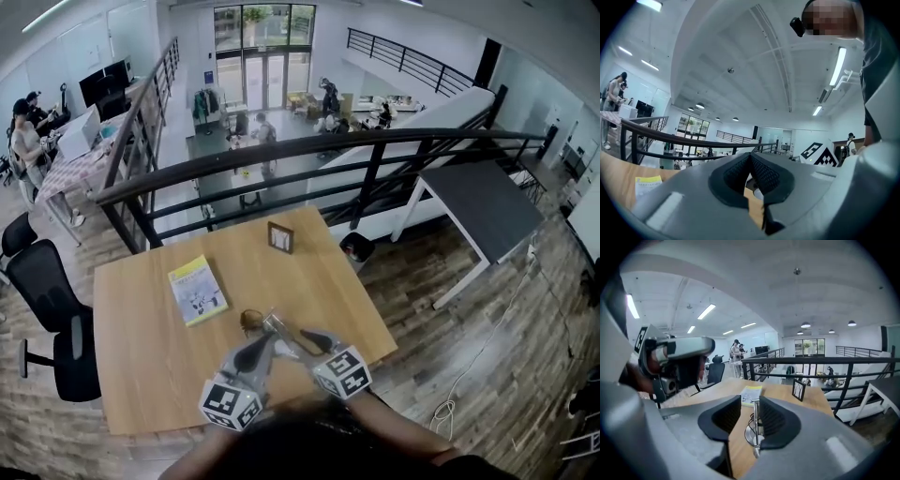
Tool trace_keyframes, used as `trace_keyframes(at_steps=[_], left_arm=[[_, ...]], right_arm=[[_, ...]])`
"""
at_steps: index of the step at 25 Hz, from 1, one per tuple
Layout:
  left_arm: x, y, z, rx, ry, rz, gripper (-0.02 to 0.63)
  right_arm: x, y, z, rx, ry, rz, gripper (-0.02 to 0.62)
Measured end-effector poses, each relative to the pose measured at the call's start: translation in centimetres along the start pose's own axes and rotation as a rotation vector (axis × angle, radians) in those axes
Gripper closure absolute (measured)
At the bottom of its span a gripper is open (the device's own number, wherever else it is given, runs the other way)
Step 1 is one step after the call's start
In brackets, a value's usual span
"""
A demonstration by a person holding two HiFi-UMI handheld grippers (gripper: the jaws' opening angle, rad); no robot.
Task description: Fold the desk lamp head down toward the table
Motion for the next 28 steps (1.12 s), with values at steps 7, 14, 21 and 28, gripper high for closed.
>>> trace_keyframes(at_steps=[7, 14, 21, 28], left_arm=[[-0.2, 0.3, 0.6, -0.021, 0.032, 0.011, 0.606], [0.2, 1.2, 0.6, -0.029, 0.022, -0.004, 0.606], [1.3, 1.8, 0.1, -0.001, -0.008, -0.013, 0.606], [5.6, 3.1, -0.1, 0.03, -0.077, 0.007, 0.606]], right_arm=[[-0.9, -3.2, -2.1, 0.133, 0.021, -0.005, 0.581], [-1.4, -3.1, -3.1, 0.174, 0.011, 0.006, 0.592], [-1.7, -3.3, -4.7, 0.235, -0.028, -0.01, 0.592], [-1.2, -2.0, -7.9, 0.283, -0.092, -0.017, 0.592]])
Point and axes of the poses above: the fingertips, and each gripper's own axes: z forward along the fingers, x to its right, y out of its underside, the point moved 10 cm from there along -z, backward along the fingers, and after that the axes turned 13 degrees about -z, right-handed, at the moved point
